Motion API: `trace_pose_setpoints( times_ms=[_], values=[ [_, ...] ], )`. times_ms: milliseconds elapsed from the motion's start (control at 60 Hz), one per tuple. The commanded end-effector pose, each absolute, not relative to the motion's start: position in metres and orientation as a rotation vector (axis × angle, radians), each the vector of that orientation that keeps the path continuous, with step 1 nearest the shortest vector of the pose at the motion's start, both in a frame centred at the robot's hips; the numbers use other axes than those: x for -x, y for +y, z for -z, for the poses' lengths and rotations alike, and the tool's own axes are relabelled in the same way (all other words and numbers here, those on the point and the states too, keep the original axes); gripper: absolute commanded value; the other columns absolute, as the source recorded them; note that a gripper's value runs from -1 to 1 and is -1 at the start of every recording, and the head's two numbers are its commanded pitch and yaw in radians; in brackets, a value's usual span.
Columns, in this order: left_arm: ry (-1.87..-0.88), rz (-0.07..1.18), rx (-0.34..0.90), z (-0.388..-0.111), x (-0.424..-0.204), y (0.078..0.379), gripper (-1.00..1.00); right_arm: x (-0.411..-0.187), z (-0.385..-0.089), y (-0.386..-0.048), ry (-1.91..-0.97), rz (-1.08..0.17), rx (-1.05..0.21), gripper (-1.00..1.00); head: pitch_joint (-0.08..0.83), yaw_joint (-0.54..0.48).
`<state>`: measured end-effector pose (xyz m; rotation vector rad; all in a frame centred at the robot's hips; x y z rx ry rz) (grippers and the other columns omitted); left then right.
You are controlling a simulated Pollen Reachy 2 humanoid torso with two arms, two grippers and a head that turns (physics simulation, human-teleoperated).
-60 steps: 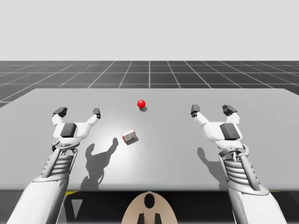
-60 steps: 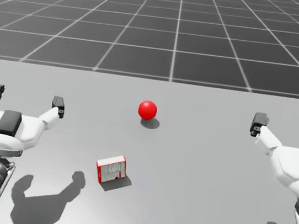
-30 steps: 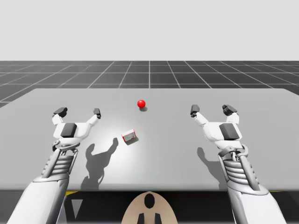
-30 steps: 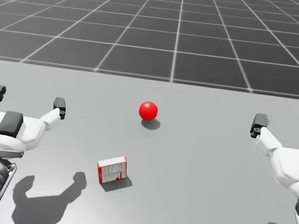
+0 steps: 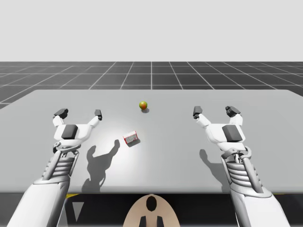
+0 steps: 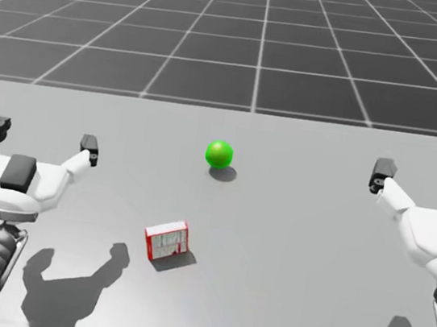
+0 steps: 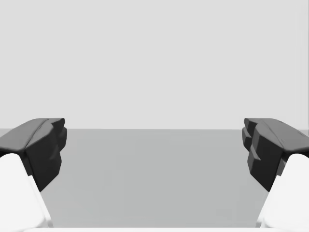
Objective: Watch the red light. When it turns green, pick up the object.
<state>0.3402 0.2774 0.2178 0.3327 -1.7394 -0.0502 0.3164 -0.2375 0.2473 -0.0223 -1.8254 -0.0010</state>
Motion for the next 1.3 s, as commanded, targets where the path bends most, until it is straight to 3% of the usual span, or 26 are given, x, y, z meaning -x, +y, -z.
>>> trace_pose_setpoints(
  times_ms=[17,300,583,667,750,783,933,1100,1300],
  values=[
    [-1.739,0.051,-0.334,-0.218,-0.340,0.277,-1.00,-0.316,-0.246,-0.236,-1.824,0.004,0.018,-1.00,0.480,0.08],
    [-1.735,0.058,-0.334,-0.216,-0.340,0.276,-1.00,-0.316,-0.244,-0.235,-1.823,-0.008,0.021,-1.00,0.614,0.15],
    [-1.733,0.075,-0.319,-0.217,-0.340,0.274,-1.00,-0.317,-0.241,-0.232,-1.815,-0.023,0.025,-1.00,0.672,0.17],
    [-1.719,0.086,-0.251,-0.220,-0.336,0.272,-1.00,-0.317,-0.240,-0.231,-1.813,-0.024,0.028,-1.00,0.673,0.17],
    [-1.653,0.123,-0.042,-0.227,-0.324,0.271,-1.00,-0.318,-0.239,-0.230,-1.809,-0.025,0.031,-1.00,0.668,0.17],
    [-1.631,0.147,-0.013,-0.227,-0.319,0.271,-1.00,-0.318,-0.238,-0.230,-1.808,-0.024,0.032,-1.00,0.666,0.16],
    [-1.525,0.364,0.174,-0.228,-0.299,0.277,-1.00,-0.318,-0.236,-0.229,-1.803,-0.029,0.036,-1.00,0.673,0.16],
    [-1.381,0.596,0.242,-0.204,-0.285,0.278,-1.00,-0.320,-0.235,-0.229,-1.803,-0.030,0.040,-1.00,0.675,0.16],
    [-1.294,0.633,0.364,-0.177,-0.289,0.274,-1.00,-0.321,-0.234,-0.230,-1.799,-0.034,0.033,-1.00,0.671,0.17]
  ],
)
